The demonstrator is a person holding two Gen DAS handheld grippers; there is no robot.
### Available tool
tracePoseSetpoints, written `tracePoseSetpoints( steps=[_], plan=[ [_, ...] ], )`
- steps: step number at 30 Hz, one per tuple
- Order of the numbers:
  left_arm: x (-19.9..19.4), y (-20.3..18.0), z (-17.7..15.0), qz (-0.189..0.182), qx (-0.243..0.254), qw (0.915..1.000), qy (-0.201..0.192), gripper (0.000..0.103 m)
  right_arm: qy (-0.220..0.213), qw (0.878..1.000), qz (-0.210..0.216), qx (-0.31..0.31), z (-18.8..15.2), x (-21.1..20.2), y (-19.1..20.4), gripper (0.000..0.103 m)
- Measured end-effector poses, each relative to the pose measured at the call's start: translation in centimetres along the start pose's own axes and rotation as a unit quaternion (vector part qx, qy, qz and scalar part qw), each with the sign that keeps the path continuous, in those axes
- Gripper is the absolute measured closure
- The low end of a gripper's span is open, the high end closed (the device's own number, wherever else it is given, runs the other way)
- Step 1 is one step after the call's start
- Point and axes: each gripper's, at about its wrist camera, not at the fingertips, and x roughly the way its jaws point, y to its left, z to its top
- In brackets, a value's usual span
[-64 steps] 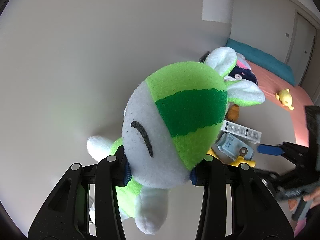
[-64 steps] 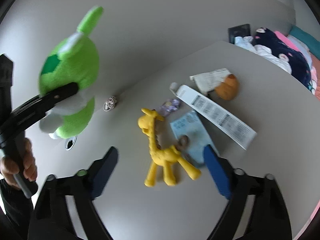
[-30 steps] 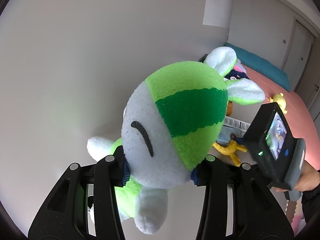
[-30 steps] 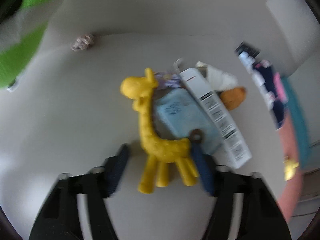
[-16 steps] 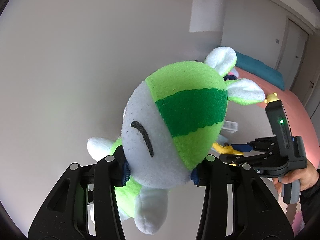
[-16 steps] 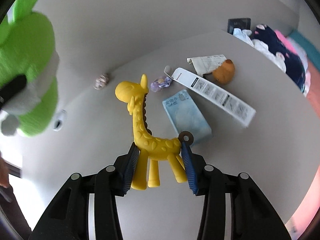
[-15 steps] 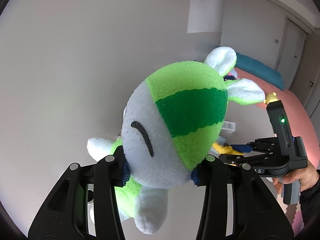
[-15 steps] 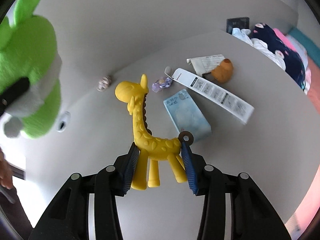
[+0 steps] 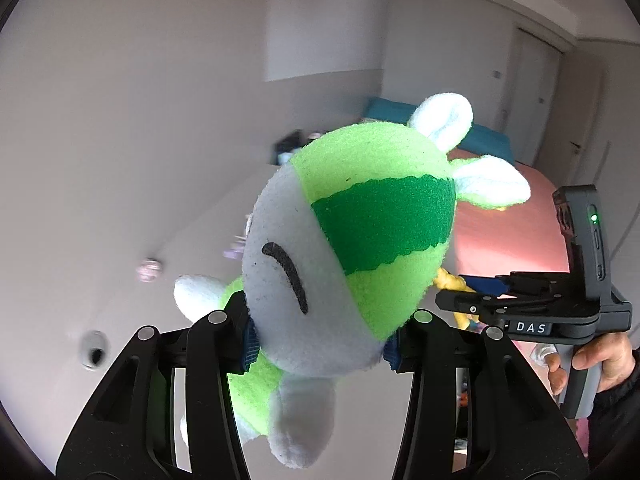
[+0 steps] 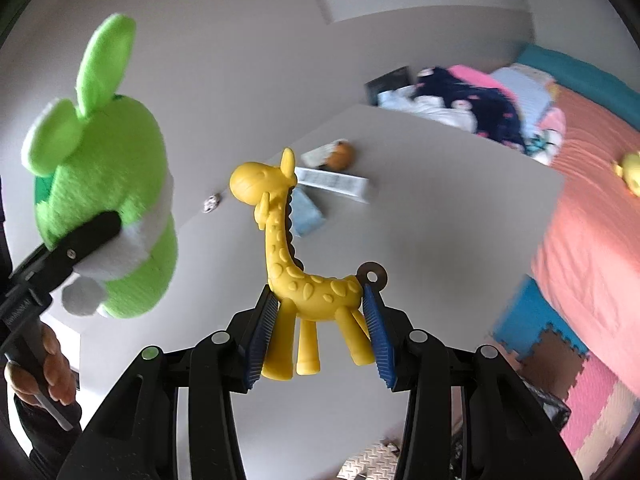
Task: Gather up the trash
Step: 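Carry the plush and giraffe over the trash bin and open both tools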
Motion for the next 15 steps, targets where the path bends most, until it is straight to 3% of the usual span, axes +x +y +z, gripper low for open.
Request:
tracePoseSetpoints(
  steps=[8,15],
  plan=[
    [2.5,-10.8,-2.6,-0.076,0.035,0.9963,0.020,0.057,-0.037,0.997,-0.049,0.055,-6.9,-7.7,-7.8,0.057],
    [5.0,-19.2,-5.6,-0.139,0.078,0.9858,0.054,0.057,-0.061,0.985,-0.103,0.120,-13.4,-13.4,-15.0,0.057]
  ],
)
